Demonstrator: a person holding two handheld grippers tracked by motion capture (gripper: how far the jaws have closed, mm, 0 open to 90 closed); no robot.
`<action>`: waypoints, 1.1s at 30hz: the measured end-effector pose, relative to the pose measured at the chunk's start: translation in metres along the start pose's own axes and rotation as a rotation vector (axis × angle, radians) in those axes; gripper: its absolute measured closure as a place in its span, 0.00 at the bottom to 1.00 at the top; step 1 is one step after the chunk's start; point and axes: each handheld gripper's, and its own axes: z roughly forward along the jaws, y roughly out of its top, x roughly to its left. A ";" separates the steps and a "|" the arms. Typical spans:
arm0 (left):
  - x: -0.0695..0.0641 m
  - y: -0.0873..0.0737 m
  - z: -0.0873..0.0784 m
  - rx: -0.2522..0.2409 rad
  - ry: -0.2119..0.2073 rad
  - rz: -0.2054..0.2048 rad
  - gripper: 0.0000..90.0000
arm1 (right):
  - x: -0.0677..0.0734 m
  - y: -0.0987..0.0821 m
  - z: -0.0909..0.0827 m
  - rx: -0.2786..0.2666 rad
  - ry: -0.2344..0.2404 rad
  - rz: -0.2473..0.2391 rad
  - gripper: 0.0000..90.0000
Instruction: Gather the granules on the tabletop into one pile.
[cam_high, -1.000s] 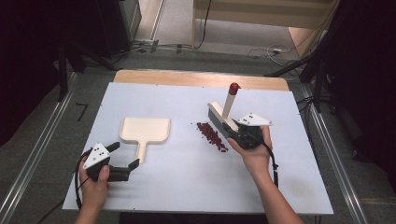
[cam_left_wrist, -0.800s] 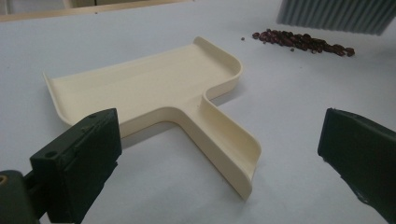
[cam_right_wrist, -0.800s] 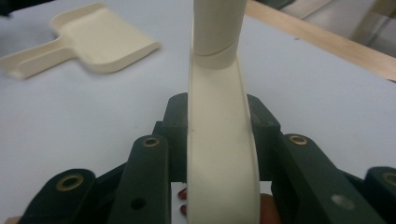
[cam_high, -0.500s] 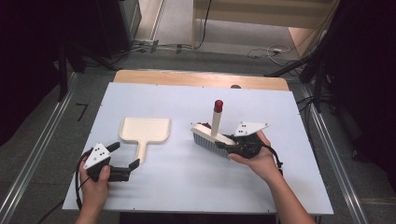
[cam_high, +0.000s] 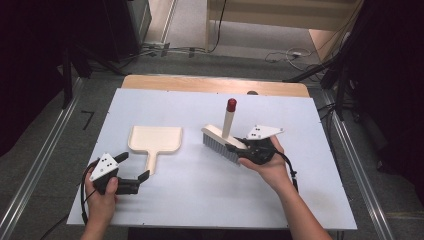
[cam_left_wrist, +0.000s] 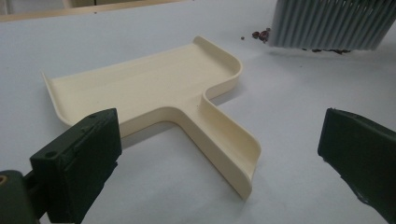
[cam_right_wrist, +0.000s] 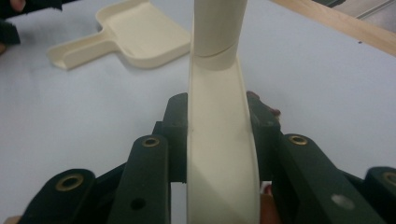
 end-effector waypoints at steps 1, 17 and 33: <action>0.000 0.000 0.000 -0.001 0.001 0.000 0.00 | 0.004 0.003 0.005 0.000 -0.013 0.011 0.72; 0.000 0.000 0.000 -0.005 -0.005 0.000 0.00 | 0.001 0.004 0.030 -0.018 -0.237 0.252 0.72; -0.001 0.001 0.000 0.004 0.026 0.009 0.00 | -0.004 0.003 -0.029 -0.150 -0.212 0.232 0.72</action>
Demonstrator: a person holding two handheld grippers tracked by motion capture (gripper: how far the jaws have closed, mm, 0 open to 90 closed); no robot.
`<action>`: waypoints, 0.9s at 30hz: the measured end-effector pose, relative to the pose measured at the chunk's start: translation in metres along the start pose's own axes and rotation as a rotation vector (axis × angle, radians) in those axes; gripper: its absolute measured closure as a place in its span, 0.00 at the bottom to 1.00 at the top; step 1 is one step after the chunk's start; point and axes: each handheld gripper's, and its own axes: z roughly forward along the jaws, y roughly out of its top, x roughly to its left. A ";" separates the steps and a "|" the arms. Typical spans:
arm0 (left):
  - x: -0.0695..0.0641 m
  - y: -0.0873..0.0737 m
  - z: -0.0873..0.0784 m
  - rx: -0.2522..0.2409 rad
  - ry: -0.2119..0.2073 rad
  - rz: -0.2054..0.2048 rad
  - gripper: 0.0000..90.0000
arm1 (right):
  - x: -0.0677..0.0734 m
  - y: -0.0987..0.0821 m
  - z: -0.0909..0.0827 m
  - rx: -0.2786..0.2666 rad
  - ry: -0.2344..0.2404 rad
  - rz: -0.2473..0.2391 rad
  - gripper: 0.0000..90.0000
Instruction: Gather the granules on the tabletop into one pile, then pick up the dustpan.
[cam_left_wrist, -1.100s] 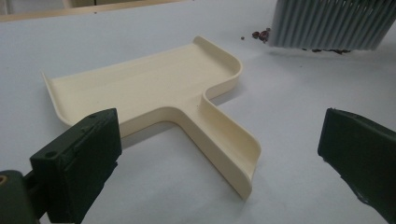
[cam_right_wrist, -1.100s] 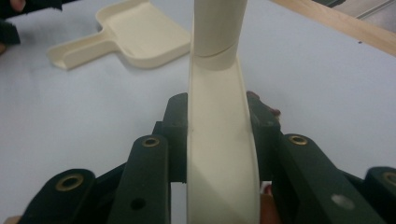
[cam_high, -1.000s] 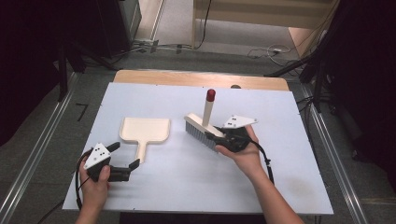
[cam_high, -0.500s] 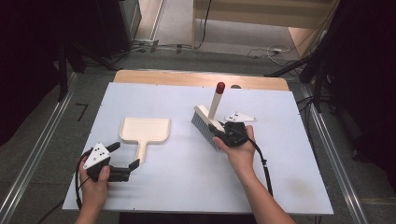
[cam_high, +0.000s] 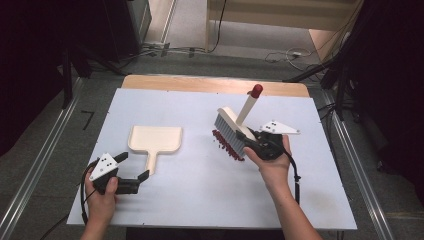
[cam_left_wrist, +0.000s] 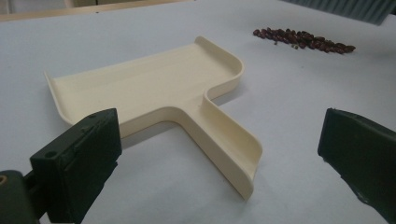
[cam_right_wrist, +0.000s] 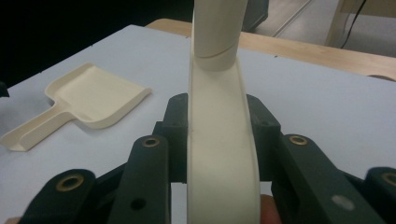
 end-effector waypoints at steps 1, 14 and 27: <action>-0.002 0.001 0.000 0.009 0.015 0.022 0.00 | -0.003 0.000 -0.005 -0.007 -0.004 -0.003 0.72; -0.016 0.007 0.005 0.010 0.009 0.043 0.00 | -0.044 -0.016 -0.051 -0.036 -0.080 0.016 0.72; -0.024 0.016 0.006 -0.023 0.075 -0.061 0.04 | -0.067 -0.027 -0.068 -0.028 -0.119 0.027 0.72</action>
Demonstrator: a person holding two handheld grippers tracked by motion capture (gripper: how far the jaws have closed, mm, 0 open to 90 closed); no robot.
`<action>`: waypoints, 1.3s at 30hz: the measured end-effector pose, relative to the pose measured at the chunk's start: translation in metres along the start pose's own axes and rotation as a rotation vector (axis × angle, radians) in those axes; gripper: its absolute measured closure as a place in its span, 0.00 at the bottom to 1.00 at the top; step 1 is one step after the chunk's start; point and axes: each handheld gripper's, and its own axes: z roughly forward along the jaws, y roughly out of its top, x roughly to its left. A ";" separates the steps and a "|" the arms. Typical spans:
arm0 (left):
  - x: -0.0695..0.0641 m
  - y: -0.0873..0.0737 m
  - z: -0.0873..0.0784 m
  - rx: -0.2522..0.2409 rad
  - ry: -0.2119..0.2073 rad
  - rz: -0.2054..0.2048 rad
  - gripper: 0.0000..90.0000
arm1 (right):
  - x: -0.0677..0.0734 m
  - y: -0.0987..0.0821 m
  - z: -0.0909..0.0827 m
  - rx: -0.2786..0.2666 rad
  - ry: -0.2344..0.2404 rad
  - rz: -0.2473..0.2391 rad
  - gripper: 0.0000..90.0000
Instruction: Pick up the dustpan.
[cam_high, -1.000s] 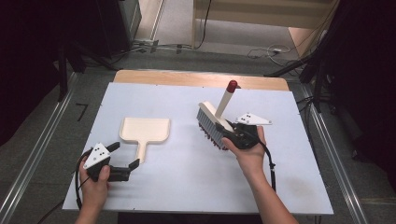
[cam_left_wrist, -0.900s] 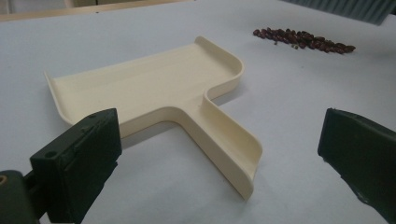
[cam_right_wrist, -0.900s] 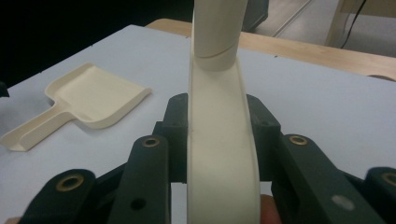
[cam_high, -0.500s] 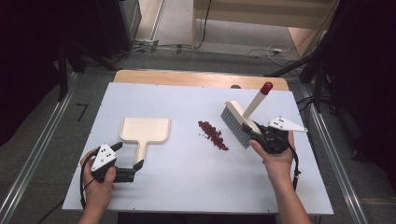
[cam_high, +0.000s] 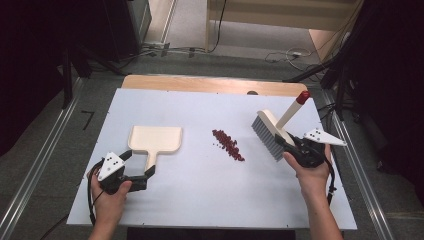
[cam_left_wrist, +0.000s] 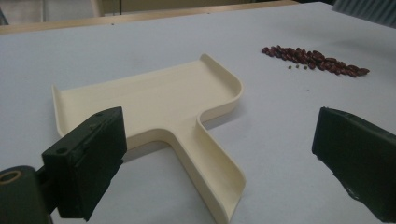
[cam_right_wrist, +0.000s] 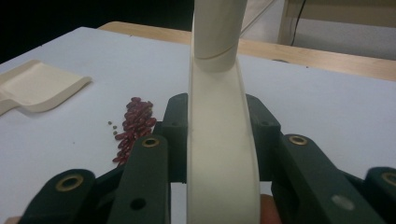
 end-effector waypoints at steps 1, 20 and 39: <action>-0.001 0.000 0.001 0.002 0.002 -0.006 0.04 | -0.001 0.000 0.000 -0.002 0.000 0.004 0.72; -0.021 -0.001 0.031 0.193 0.190 -0.114 0.34 | -0.008 -0.001 -0.004 -0.007 -0.022 0.006 0.72; -0.028 0.001 0.060 0.288 0.331 -0.127 0.59 | -0.009 -0.002 -0.005 -0.009 -0.027 0.011 0.72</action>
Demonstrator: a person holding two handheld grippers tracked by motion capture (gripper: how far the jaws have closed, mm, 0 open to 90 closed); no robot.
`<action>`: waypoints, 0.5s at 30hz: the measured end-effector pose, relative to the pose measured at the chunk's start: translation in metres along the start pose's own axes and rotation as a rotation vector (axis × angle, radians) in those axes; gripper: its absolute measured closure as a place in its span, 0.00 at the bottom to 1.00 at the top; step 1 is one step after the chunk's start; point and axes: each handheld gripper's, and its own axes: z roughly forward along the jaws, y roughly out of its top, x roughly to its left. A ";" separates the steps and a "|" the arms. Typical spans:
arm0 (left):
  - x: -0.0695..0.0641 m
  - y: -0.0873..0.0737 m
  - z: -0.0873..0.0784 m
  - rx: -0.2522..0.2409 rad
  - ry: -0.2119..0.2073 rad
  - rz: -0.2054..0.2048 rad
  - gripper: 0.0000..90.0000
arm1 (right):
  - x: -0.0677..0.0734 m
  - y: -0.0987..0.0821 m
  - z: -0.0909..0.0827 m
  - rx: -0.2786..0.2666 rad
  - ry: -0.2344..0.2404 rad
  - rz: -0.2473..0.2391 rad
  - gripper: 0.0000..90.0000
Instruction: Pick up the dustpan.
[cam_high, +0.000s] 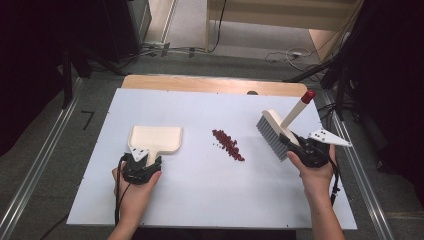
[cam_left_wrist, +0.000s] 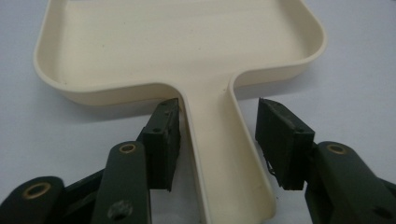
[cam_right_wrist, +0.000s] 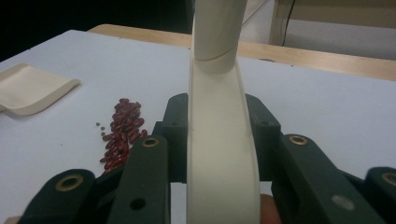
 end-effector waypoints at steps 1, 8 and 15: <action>-0.002 0.000 0.000 0.006 0.012 0.014 0.59 | 0.000 0.000 0.000 0.000 -0.001 0.001 0.72; -0.001 0.001 0.000 0.008 0.016 0.008 0.65 | -0.001 -0.001 -0.001 0.000 -0.002 0.007 0.72; 0.006 0.002 0.000 0.010 -0.039 0.046 0.73 | -0.001 -0.001 -0.001 0.001 -0.004 0.008 0.72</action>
